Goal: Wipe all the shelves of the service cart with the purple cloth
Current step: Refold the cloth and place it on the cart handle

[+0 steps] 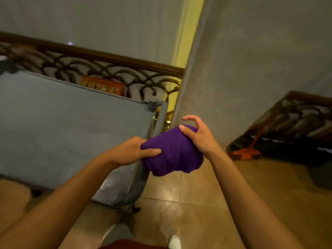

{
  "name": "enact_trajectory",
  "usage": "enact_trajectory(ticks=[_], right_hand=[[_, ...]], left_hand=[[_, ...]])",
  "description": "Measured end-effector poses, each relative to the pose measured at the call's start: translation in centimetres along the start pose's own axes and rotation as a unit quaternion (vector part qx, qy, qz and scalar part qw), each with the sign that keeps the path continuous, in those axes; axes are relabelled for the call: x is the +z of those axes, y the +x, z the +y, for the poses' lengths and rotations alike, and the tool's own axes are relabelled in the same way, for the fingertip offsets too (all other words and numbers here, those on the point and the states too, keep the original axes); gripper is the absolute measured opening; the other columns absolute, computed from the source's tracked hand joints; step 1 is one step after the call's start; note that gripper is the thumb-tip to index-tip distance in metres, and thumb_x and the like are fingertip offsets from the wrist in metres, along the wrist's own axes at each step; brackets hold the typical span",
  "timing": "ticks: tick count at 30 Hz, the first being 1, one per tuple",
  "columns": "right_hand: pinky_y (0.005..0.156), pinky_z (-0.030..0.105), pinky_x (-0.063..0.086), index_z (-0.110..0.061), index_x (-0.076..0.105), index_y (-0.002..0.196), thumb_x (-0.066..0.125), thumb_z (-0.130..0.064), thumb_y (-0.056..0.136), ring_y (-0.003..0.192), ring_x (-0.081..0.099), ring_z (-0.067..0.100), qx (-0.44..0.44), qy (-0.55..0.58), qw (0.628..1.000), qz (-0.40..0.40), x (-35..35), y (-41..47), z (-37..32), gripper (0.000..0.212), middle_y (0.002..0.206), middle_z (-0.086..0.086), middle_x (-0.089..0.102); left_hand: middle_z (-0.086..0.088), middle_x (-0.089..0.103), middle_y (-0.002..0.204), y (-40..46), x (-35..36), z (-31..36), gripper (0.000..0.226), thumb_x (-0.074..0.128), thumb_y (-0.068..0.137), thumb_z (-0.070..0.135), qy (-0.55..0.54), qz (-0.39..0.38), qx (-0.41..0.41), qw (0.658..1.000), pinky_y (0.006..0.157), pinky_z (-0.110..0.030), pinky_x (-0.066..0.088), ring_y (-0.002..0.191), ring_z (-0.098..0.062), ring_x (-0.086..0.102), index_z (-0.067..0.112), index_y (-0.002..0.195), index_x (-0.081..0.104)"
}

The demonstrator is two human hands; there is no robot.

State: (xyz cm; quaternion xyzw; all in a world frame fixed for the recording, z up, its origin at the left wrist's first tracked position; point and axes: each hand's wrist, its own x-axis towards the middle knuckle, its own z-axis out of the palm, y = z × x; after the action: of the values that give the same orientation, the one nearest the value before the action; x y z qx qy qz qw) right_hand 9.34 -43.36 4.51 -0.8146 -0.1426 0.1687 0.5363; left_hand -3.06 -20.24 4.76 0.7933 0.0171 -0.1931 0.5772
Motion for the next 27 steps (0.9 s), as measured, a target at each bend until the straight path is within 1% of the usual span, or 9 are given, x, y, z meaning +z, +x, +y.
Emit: enact_trajectory(ticks=[4,6,10,15,19,21,23,25,27], right_hand=[[0.081,0.023,0.048,-0.032,0.059,0.109,0.08,-0.038,0.082,0.1,0.061,0.014,-0.089,-0.089,0.988,-0.092,1.6,6.3,-1.3,0.035,0.109,-0.006,0.065],[0.083,0.027,0.048,-0.032,0.059,0.11,0.081,-0.045,0.078,0.1,0.059,0.013,-0.117,-0.152,0.971,-0.14,3.3,8.9,-2.0,0.041,0.113,-0.006,0.063],[0.081,0.03,0.046,-0.029,0.061,0.109,0.082,-0.05,0.074,0.098,0.058,0.013,-0.143,-0.226,0.944,-0.193,6.8,12.1,-2.2,0.046,0.11,-0.005,0.063],[0.066,0.016,0.039,-0.035,0.061,0.101,0.082,-0.053,0.074,0.086,0.055,-0.001,-0.162,-0.218,0.943,-0.194,8.2,14.0,-2.5,0.039,0.096,-0.013,0.061],[0.071,0.031,0.05,-0.033,0.062,0.102,0.078,-0.057,0.074,0.083,0.06,0.009,-0.219,-0.274,0.908,-0.229,9.2,15.9,-2.2,0.04,0.091,-0.008,0.064],[0.077,0.038,0.053,-0.032,0.062,0.102,0.074,-0.062,0.076,0.088,0.063,0.016,-0.237,-0.34,0.871,-0.263,9.7,17.3,-1.8,0.042,0.095,-0.003,0.067],[0.079,0.039,0.053,-0.03,0.063,0.102,0.07,-0.062,0.08,0.092,0.065,0.02,-0.263,-0.422,0.809,-0.313,9.9,18.8,-1.3,0.04,0.097,-0.001,0.07],[0.078,0.037,0.052,-0.03,0.066,0.1,0.065,-0.057,0.086,0.096,0.067,0.021,-0.278,-0.446,0.76,-0.381,9.4,20.1,-0.8,0.031,0.098,-0.002,0.071],[0.082,0.038,0.053,-0.03,0.069,0.101,0.062,-0.054,0.09,0.102,0.067,0.02,-0.296,-0.423,0.753,-0.409,9.0,20.0,-0.7,0.028,0.105,-0.004,0.072]], left_hand=[[-0.005,0.074,0.112,-0.8,1.4,-0.8,0.04,0.068,0.089,0.033,-0.106,0.125,-0.017,0.986,0.095,-0.042,0.056,0.104,-0.018,0.071,0.012,0.123,0.065],[-0.008,0.074,0.107,-1.2,2.0,-1.5,0.034,0.066,0.092,0.029,-0.139,0.156,-0.045,0.977,0.087,-0.042,0.059,0.097,-0.021,0.072,0.013,0.122,0.063],[-0.01,0.07,0.095,-1.5,1.9,-2.7,0.024,0.055,0.099,0.034,-0.098,0.196,-0.089,0.972,0.067,-0.033,0.056,0.076,-0.019,0.066,0.017,0.114,0.062],[-0.004,0.073,0.097,-1.3,0.7,-3.9,0.023,0.051,0.101,0.037,-0.144,0.237,-0.135,0.951,0.068,-0.029,0.058,0.083,-0.019,0.069,0.021,0.111,0.065],[-0.007,0.067,0.087,0.2,1.2,-5.1,0.024,0.05,0.102,0.031,-0.149,0.273,-0.217,0.925,0.061,-0.03,0.057,0.067,-0.018,0.064,0.014,0.113,0.061],[-0.003,0.065,0.088,1.2,1.9,-5.5,0.029,0.051,0.101,0.028,-0.127,0.28,-0.238,0.921,0.058,-0.027,0.054,0.067,-0.015,0.062,0.011,0.125,0.057],[0.001,0.063,0.111,2.1,2.9,-5.8,0.045,0.055,0.1,0.029,-0.114,0.286,-0.24,0.921,0.068,-0.022,0.052,0.088,-0.014,0.064,0.017,0.142,0.045],[0.0,0.05,0.134,2.8,4.1,-5.5,0.061,0.059,0.098,0.032,-0.095,0.342,-0.247,0.902,0.09,-0.024,0.047,0.115,-0.019,0.057,0.022,0.152,0.031],[0.002,0.051,0.141,2.7,4.7,-4.7,0.063,0.063,0.094,0.043,-0.065,0.401,-0.223,0.886,0.1,-0.024,0.041,0.121,-0.014,0.054,0.022,0.149,0.04]])
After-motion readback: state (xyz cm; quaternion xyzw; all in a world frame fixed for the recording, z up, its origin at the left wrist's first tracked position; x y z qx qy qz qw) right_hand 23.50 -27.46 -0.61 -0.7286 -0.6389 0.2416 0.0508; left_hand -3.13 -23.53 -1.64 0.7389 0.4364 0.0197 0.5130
